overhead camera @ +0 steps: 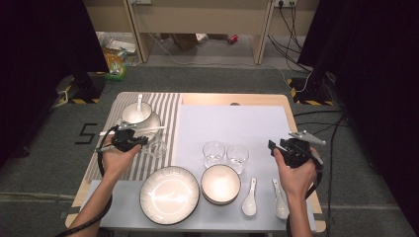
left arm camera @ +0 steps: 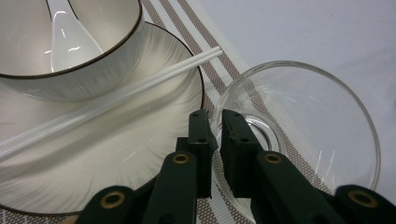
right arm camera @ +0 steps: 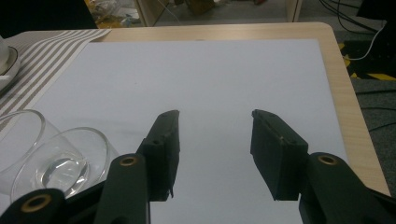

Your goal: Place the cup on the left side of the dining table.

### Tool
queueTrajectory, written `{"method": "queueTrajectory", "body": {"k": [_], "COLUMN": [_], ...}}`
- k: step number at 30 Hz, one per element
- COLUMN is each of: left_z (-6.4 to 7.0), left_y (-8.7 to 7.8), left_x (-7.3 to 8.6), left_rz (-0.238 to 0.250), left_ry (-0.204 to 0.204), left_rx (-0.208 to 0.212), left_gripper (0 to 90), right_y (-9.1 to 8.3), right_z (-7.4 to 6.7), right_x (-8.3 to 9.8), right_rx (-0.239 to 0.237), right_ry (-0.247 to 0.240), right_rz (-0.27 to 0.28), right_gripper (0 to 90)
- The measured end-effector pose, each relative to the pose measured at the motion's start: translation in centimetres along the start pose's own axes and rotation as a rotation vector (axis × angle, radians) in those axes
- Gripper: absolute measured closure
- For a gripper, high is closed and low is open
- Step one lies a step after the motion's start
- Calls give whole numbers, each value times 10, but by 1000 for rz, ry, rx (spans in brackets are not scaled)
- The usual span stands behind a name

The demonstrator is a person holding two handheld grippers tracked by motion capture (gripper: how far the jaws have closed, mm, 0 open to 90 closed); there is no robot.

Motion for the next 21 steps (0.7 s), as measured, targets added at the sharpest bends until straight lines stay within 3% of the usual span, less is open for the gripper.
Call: {"method": "queueTrajectory", "body": {"k": [7,21], "left_z": [2,5], "left_y": [6,13], "left_x": [-6,-11], "left_rz": [21,18], "left_ry": [-8,0], "left_rx": [-8,-17], "left_gripper": [811,789], "right_y": [-1,0], "right_z": [0,0], "right_x": [0,0], "right_rx": [-1,-1], "right_ry": [2,2], "right_rz": [2,1], "right_gripper": [526,526]}}
Point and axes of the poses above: each handheld gripper's, and its own axes: y roughly forward along the jaws, x roughly out of its underside, z roughly to its right, the point moved 10 cm from there along y, roughly forward along the jaws, and after that the axes turned 9 degrees about -x, right-handed, at the moved point
